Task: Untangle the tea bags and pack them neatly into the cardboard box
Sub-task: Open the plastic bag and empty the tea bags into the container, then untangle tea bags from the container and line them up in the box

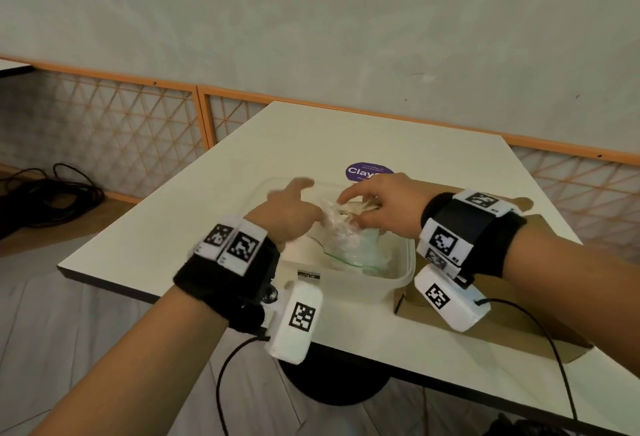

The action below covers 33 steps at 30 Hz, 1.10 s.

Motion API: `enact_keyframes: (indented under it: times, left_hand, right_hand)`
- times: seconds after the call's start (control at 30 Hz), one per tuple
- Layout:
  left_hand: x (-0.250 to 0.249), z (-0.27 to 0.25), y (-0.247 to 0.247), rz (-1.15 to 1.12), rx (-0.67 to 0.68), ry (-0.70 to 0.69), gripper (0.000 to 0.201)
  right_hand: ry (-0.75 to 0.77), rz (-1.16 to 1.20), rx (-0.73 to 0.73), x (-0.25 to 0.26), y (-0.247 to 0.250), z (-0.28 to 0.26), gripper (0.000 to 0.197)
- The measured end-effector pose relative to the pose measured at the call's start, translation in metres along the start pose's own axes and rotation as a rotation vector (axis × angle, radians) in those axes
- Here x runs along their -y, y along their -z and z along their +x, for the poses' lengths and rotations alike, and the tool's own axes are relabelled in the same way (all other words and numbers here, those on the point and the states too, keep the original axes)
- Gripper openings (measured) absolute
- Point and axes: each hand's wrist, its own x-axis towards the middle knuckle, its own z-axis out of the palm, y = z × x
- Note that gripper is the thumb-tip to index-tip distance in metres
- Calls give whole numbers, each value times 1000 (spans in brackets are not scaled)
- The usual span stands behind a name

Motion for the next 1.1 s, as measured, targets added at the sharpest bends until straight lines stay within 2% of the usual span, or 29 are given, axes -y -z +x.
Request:
enact_keyframes:
  times: [0.03,0.1,0.13,0.2,0.3,0.4,0.47,0.5,0.57,0.63,0.7,0.77,0.8,0.83,0.87,0.97,1.0,1.1]
  left_hand:
    - [-2,-1,2,114,-58,-89,59]
    - [-3,-4,4,150,-39,-189,51]
    - [-3,-5,4,167,10,-194,51]
    - [-4,-10,5,345,91,-173,54]
    - [-5,-11,6,638,117,-153,62]
    - [-2,-9,7,844,89,-158,65]
    - [1,-7,9,925,84,-150,58]
    - [3,-6,12,920,89,-125,61]
    - [4,-5,22,828,99,-94,75]
    - [2,-7,29,646,52,-174,78]
    - [-2,-8,32,329,-32,-304,81]
    - [-6,-9,26,75,-20,-345,89]
    - [-7,-8,21,58,17,-349,91]
    - [-7,-6,15,72,56,-356,86]
    - [-5,-4,11,74,87,-356,74]
    - [1,-1,7,-32,77,-301,21]
    - [3,-1,8,-90,67,-278,14]
    - [9,3,16,-352,89,-185,13]
  right_hand:
    - [0,14,7,3,-1,2,39]
    - [21,-12,31,8,-1,7,40]
    - [34,-44,50,11,-1,9,40]
    - [33,-76,102,14,-1,11,39]
    - [8,23,143,16,2,15,26]
    - [-29,152,63,16,12,21,16]
    - [-75,341,11,12,17,23,16]
    - [-89,432,-5,10,18,24,17]
    - [-106,550,-16,7,19,23,17]
    - [-125,613,-41,6,20,24,17]
    - [-135,693,-75,9,22,25,15]
    - [-132,765,-77,14,23,27,14]
    - [-129,804,-63,18,23,26,13]
    - [-132,858,-48,22,23,26,12]
    - [-142,906,-25,25,23,25,12]
    - [-182,765,44,20,22,19,22]
    - [-199,688,61,15,21,16,31]
    - [-202,498,146,7,14,5,46]
